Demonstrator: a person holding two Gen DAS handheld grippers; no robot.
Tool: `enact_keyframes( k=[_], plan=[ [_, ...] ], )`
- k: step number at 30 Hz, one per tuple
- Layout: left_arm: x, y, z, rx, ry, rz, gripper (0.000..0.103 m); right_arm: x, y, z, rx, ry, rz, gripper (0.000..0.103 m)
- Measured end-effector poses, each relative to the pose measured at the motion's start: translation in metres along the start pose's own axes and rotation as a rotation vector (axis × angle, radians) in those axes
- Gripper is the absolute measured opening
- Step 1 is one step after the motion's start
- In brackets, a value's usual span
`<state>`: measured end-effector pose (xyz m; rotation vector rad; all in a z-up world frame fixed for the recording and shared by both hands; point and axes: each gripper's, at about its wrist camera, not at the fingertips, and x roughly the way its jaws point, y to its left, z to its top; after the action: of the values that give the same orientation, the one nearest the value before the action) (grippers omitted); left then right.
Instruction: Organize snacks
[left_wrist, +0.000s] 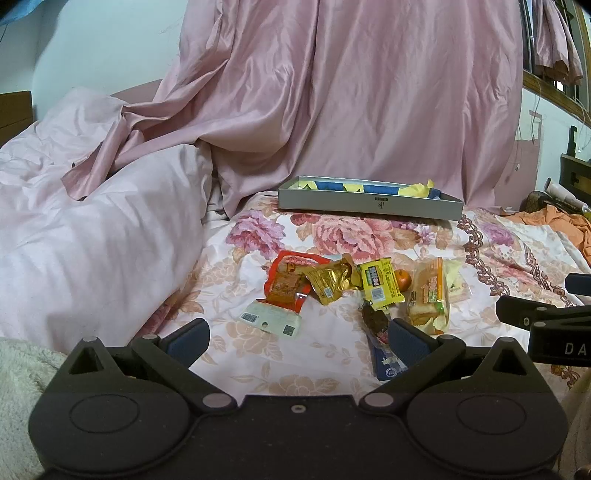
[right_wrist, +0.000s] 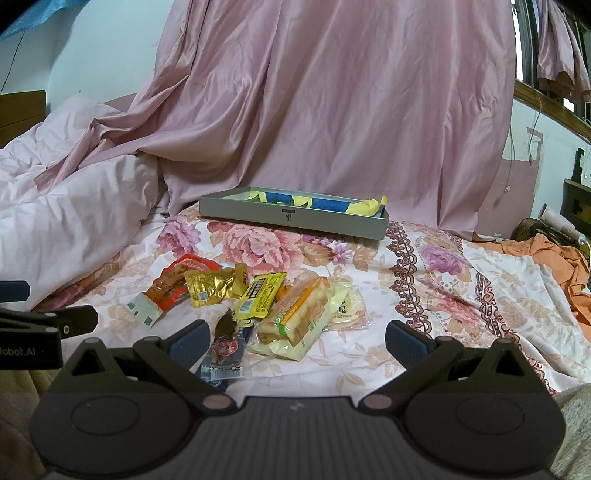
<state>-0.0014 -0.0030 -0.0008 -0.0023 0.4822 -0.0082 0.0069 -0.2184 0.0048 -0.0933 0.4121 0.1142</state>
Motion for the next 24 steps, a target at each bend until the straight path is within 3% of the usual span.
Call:
enact_keyframes(
  k=[24],
  plan=[
    [-0.0007, -0.0010, 0.0010, 0.000, 0.002, -0.001, 0.102, 0.0001, 0.0008, -0.0012, 0.005, 0.006, 0.003, 0.103]
  ],
)
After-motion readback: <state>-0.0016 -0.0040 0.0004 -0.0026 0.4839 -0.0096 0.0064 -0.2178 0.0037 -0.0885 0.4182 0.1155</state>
